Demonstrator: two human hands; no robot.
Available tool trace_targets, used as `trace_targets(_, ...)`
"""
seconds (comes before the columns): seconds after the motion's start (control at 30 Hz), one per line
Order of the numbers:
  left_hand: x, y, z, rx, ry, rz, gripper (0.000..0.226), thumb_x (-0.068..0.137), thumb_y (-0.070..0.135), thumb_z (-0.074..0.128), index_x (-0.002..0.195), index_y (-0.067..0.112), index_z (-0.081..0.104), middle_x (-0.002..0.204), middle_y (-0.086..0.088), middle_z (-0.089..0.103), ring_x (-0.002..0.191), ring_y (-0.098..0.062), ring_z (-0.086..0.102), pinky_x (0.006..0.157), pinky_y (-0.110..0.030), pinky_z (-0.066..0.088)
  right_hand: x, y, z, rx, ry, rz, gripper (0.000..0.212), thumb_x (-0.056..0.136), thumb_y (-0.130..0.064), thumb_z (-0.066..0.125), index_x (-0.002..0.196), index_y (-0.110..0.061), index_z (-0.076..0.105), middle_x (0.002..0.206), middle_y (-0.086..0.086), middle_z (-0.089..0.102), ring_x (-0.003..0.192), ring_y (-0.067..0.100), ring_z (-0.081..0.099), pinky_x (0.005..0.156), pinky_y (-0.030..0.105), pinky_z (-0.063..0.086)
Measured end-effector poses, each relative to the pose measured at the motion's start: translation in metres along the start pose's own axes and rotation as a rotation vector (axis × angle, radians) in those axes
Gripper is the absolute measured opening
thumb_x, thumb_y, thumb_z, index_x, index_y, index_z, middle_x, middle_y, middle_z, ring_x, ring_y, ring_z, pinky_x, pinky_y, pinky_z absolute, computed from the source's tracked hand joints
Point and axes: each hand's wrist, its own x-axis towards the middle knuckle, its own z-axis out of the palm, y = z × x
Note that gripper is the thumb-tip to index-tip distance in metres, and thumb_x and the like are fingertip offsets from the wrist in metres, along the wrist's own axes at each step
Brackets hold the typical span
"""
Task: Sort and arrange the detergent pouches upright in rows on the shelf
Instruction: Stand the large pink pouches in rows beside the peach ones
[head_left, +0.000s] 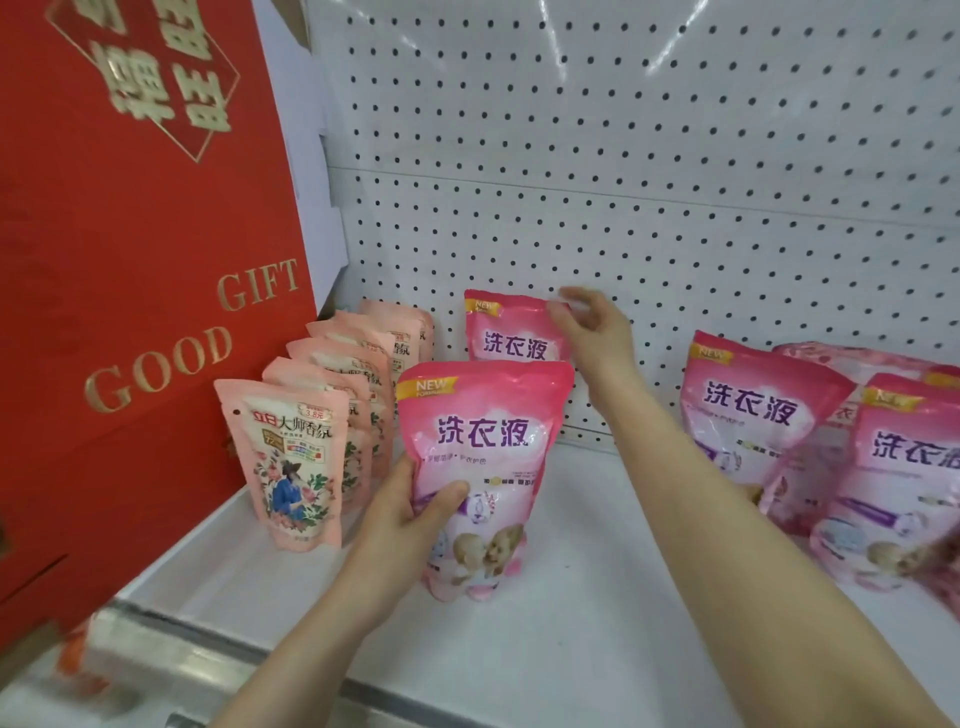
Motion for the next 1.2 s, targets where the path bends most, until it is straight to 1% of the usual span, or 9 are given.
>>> trace_targets(0.1,0.003,0.001,0.0,0.021,-0.03,-0.005,0.03,0.09,0.01,0.061,0.11,0.031,0.056,0.099,0.024,0.071,0.094,0.0,0.068,0.079,-0.023,0.056,-0.029,-0.04,-0.021,-0.097,0.027,-0.291,0.02,0.097,-0.037,0.057,0.108,-0.024,0.067,0.099,-0.015,0.069,0.096,-0.002,0.063,0.086,0.022,0.047)
trace_targets(0.2,0.007,0.001,0.002,0.034,-0.057,-0.001,0.031,0.089,0.009,0.062,0.116,0.025,0.056,0.098,0.02,0.072,0.093,-0.002,0.068,0.08,-0.024,0.057,-0.067,-0.074,-0.032,-0.369,-0.441,-0.363,0.022,0.093,-0.041,0.061,0.098,-0.024,0.074,0.094,-0.009,0.074,0.091,0.007,0.067,0.084,0.022,0.05)
trace_targets(0.27,0.012,0.001,0.005,0.041,-0.055,0.011,0.033,0.088,0.011,0.064,0.118,0.025,0.056,0.1,0.015,0.072,0.095,-0.005,0.069,0.081,-0.026,0.057,-0.079,-0.073,-0.03,-0.599,-0.555,-0.414,0.019,0.09,-0.038,0.067,0.085,-0.021,0.074,0.075,-0.007,0.07,0.069,0.007,0.06,0.068,0.025,0.046)
trace_targets(0.37,0.018,0.001,0.011,0.029,-0.036,0.046,0.036,0.086,0.009,0.068,0.115,0.026,0.054,0.104,0.011,0.071,0.097,-0.007,0.068,0.082,-0.026,0.056,-0.075,-0.056,-0.026,-0.676,-0.386,-0.476,0.025,0.092,-0.028,0.066,0.069,-0.019,0.066,0.053,-0.006,0.05,0.052,0.008,0.04,0.059,0.026,0.032)
trace_targets(0.5,0.025,-0.002,0.012,0.128,0.021,0.138,0.049,0.085,0.015,0.07,0.126,0.026,0.046,0.118,0.017,0.06,0.104,0.003,0.06,0.085,-0.016,0.05,-0.052,-0.044,-0.018,-0.652,-0.217,-0.41,0.016,0.094,-0.03,0.064,0.09,-0.021,0.077,0.058,-0.014,0.055,0.055,0.002,0.044,0.061,0.027,0.036)
trace_targets(0.67,0.038,-0.012,0.016,0.504,-0.067,0.239,0.046,0.09,0.012,0.063,0.133,0.023,0.05,0.133,0.006,0.048,0.118,-0.013,0.053,0.101,-0.029,0.044,-0.016,-0.032,0.005,-0.697,-0.214,-0.426,0.018,0.095,-0.03,0.062,0.099,-0.019,0.076,0.063,-0.017,0.057,0.061,0.004,0.05,0.064,0.029,0.041)
trace_targets(0.87,0.056,-0.017,0.023,0.714,-0.136,0.224,0.045,0.09,0.005,0.061,0.132,0.016,0.053,0.146,-0.003,0.033,0.135,-0.017,0.035,0.091,-0.003,0.017,0.002,-0.015,0.017,-0.653,-0.14,-0.407,0.018,0.095,-0.028,0.062,0.1,-0.018,0.076,0.085,-0.003,0.073,0.076,0.016,0.061,0.078,0.038,0.052)
trace_targets(1.07,0.054,-0.019,0.016,0.757,-0.156,0.225,0.041,0.09,0.012,0.062,0.13,0.019,0.054,0.143,-0.001,0.035,0.13,-0.015,0.04,0.086,-0.011,0.025,-0.003,-0.012,0.017,-0.683,-0.113,-0.406,0.017,0.095,-0.032,0.06,0.099,-0.022,0.074,0.082,-0.003,0.072,0.076,0.018,0.064,0.075,0.038,0.053)
trace_targets(1.2,0.052,-0.015,0.015,0.769,-0.189,0.197,0.042,0.091,0.015,0.062,0.132,0.02,0.054,0.143,-0.002,0.036,0.122,-0.02,0.047,0.091,-0.019,0.035,-0.023,-0.011,0.004,-0.71,-0.046,-0.45,0.023,0.094,-0.027,0.061,0.115,-0.021,0.068,0.103,-0.001,0.07,0.094,0.02,0.063,0.085,0.041,0.052)
